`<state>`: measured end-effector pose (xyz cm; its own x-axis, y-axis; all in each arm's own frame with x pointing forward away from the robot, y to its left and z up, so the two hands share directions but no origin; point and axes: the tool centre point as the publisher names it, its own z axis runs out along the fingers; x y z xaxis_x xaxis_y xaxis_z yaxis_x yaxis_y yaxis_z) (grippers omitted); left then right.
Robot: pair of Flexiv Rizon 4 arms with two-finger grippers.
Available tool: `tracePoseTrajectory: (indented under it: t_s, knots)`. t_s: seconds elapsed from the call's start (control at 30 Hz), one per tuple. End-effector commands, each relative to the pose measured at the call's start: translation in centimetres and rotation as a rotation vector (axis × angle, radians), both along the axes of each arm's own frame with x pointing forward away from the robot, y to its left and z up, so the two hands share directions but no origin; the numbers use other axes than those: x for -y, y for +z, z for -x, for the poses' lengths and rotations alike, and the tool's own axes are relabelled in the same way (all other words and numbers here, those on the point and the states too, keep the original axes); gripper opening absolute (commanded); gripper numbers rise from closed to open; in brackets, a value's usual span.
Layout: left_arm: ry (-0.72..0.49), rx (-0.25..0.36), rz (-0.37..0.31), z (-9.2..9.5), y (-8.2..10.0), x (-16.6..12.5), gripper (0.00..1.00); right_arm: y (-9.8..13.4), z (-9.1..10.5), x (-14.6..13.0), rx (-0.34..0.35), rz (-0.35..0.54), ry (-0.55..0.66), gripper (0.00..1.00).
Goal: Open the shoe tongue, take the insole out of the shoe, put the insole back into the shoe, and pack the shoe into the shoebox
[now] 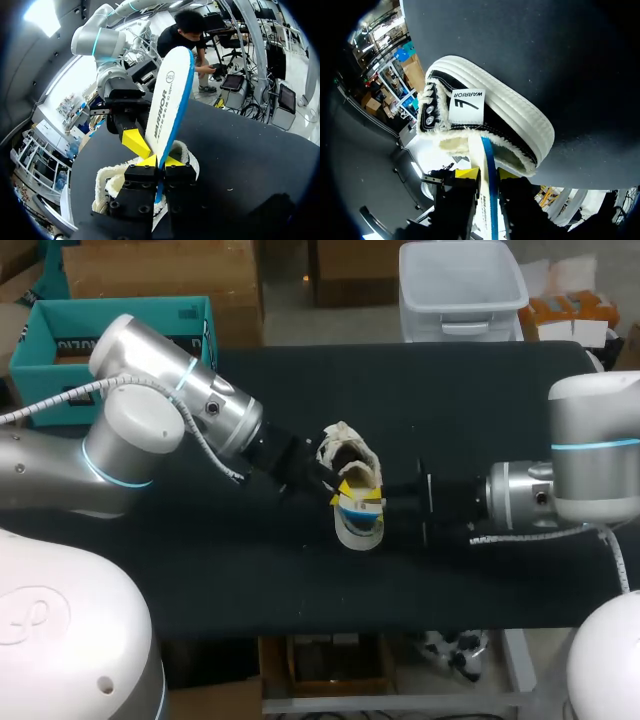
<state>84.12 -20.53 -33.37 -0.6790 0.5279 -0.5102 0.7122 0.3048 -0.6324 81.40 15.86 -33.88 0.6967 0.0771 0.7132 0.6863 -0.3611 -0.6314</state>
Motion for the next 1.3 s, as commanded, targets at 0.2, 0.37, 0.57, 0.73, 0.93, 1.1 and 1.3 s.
tracePoseTrajectory:
  t_s: [0.2, 0.37, 0.57, 0.73, 0.93, 1.1, 1.3]
  knots:
    - [0.015, 0.013, 0.007, -0.3, -0.2, -0.1, 0.0, -0.5, -0.4, 0.0, 0.012, 0.008, 0.001, 0.0]
    - [0.045, 0.036, 0.02, -1.4, -0.2, 0.1, 0.0, -1.8, -1.6, -0.2, 0.022, -0.023, 0.006, 0.0]
    - [0.069, 0.035, 0.018, -3.0, -0.6, 0.4, 0.0, -2.8, -2.9, -0.2, 0.024, -0.031, 0.0, 0.0]
    - [0.097, 0.032, 0.011, -4.2, -1.2, 0.6, 0.0, -3.2, -3.4, -0.1, 0.018, -0.012, -0.012, 0.0]
    - [0.085, 0.013, 0.02, -4.0, -1.0, 0.5, 0.44, -3.1, -3.4, -0.1, 0.013, -0.003, -0.016, 0.0]
    - [0.035, 0.02, 0.047, -2.3, 0.2, 0.2, 0.51, -2.8, -3.1, 0.1, 0.015, 0.004, -0.027, 0.0]
    - [-0.013, 0.021, 0.068, -0.7, 0.7, 0.4, 0.0, -2.8, -3.1, 0.3, 0.014, 0.004, -0.035, 0.0]
